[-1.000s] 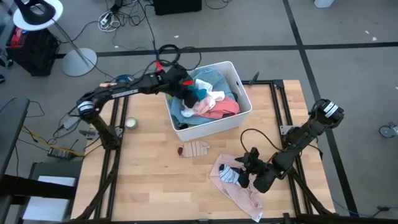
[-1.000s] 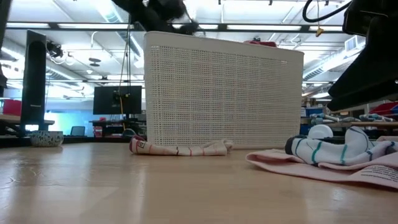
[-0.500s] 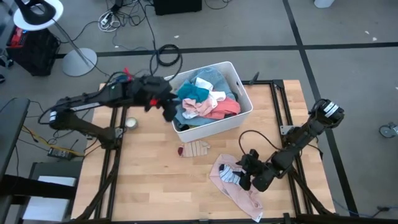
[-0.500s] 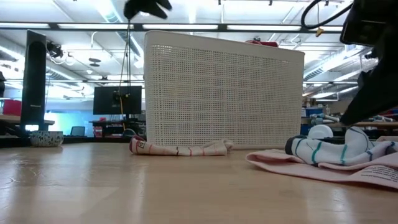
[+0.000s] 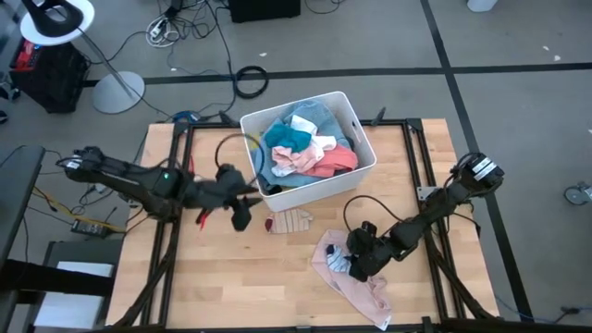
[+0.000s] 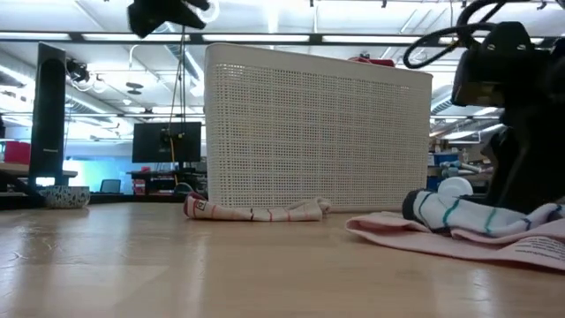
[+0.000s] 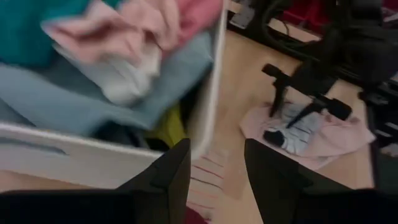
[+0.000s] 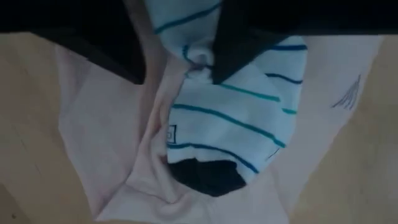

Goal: Sort clothes
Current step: Put the white striped sock into the white bin

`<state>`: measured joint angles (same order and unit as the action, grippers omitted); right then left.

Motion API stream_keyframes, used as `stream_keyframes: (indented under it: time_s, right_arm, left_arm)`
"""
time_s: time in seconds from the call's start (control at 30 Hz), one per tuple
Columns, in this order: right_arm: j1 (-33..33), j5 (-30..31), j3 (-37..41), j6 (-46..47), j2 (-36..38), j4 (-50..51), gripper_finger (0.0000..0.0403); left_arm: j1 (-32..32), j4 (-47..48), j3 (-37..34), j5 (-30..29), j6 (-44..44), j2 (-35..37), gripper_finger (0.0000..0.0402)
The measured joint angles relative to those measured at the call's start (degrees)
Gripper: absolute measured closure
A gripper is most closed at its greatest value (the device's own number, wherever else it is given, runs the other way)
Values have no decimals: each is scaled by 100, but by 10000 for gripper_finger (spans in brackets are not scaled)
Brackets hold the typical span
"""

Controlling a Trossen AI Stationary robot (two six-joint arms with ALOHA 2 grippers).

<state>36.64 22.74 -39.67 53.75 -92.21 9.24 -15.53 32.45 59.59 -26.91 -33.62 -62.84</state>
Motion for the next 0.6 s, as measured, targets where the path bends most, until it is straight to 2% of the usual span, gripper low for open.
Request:
stream_keyframes:
  time_s: [0.07, 0.17, 0.2, 0.4, 0.6]
  right_arm:
    - [0, 1, -106, -101, -54, 54, 245]
    - [2, 9, -295, -468, -23, 147, 358]
    - [2, -4, -363, -594, 28, 270, 379]
    - [2, 53, -1159, -558, 359, 1906, 396]
    - [2, 213, -2135, -622, 619, 3457, 398]
  left_arm:
    - [-281, -125, -234, -92, -264, 34, 244]
    - [-695, -190, -476, -394, -676, 39, 244]
    - [-824, -184, -557, -526, -820, 38, 244]
    - [-1604, -624, -1203, -1261, -1555, 28, 244]
    - [-2111, -1454, -2069, -1661, -2289, 26, 244]
